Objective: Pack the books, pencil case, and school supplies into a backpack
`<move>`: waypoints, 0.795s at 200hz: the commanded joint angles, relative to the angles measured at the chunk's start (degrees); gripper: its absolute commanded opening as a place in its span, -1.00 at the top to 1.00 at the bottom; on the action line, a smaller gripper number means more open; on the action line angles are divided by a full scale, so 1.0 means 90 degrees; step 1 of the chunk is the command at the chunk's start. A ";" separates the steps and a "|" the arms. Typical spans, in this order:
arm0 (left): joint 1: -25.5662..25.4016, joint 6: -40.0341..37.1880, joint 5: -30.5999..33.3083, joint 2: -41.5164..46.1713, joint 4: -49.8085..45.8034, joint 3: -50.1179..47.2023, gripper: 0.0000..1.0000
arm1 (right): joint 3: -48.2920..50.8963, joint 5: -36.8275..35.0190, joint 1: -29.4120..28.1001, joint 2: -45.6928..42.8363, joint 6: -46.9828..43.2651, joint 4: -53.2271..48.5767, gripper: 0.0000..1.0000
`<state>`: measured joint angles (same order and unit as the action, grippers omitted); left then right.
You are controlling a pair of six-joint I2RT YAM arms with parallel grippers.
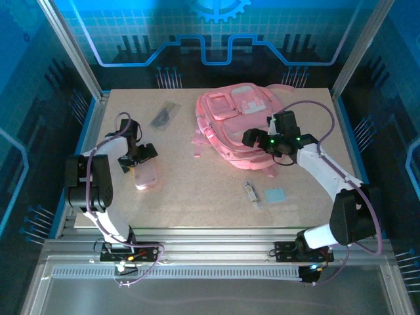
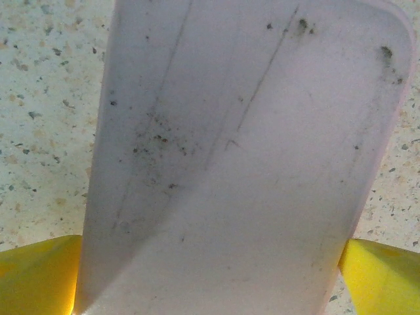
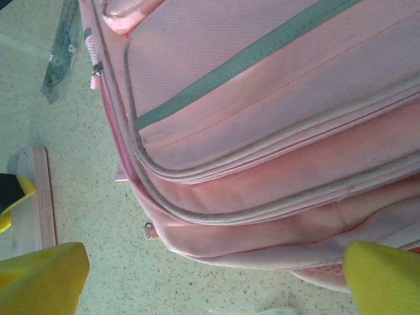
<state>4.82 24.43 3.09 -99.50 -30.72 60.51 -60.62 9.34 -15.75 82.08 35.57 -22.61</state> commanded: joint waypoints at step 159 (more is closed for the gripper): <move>-0.0935 -0.1677 -0.0313 -0.0204 -0.1970 0.1061 -0.98 | -0.0071 -0.0626 -0.0535 -0.0758 0.0022 -0.0430 -1.00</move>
<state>-1.80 14.94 0.99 -101.16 -43.18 67.37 -60.64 5.80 -19.88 76.82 35.94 -24.47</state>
